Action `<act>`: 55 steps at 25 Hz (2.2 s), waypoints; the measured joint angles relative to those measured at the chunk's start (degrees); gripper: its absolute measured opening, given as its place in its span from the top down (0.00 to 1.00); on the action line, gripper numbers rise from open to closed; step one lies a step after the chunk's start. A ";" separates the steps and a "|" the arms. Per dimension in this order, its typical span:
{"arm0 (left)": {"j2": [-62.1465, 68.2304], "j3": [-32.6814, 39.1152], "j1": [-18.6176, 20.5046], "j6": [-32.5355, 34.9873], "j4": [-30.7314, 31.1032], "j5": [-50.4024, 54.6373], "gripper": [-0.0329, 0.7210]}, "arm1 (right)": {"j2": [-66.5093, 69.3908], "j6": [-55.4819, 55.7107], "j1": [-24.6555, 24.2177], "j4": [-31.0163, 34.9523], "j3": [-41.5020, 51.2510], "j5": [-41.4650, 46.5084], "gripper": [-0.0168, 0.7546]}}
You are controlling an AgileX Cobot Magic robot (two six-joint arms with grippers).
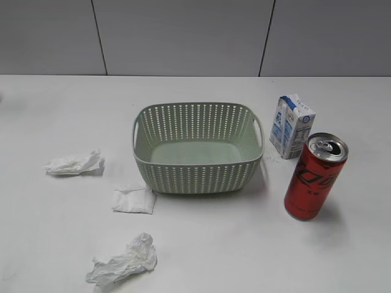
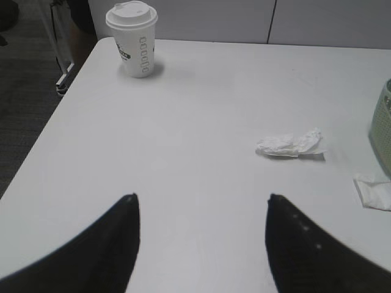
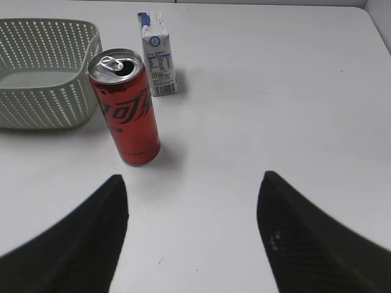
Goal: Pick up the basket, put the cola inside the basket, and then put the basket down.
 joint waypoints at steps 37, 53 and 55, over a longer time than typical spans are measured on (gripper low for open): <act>0.00 0.00 0.00 0.00 1.70 0.00 0.32 | 0.00 0.00 0.00 0.00 0.00 0.00 0.33; 23.64 -6.56 0.00 0.00 -0.35 -17.37 0.15 | 0.00 0.00 0.00 0.00 0.00 0.00 0.33; 28.85 -8.47 0.00 0.00 -1.73 -20.49 0.15 | 0.00 0.00 0.00 0.00 0.00 0.00 0.33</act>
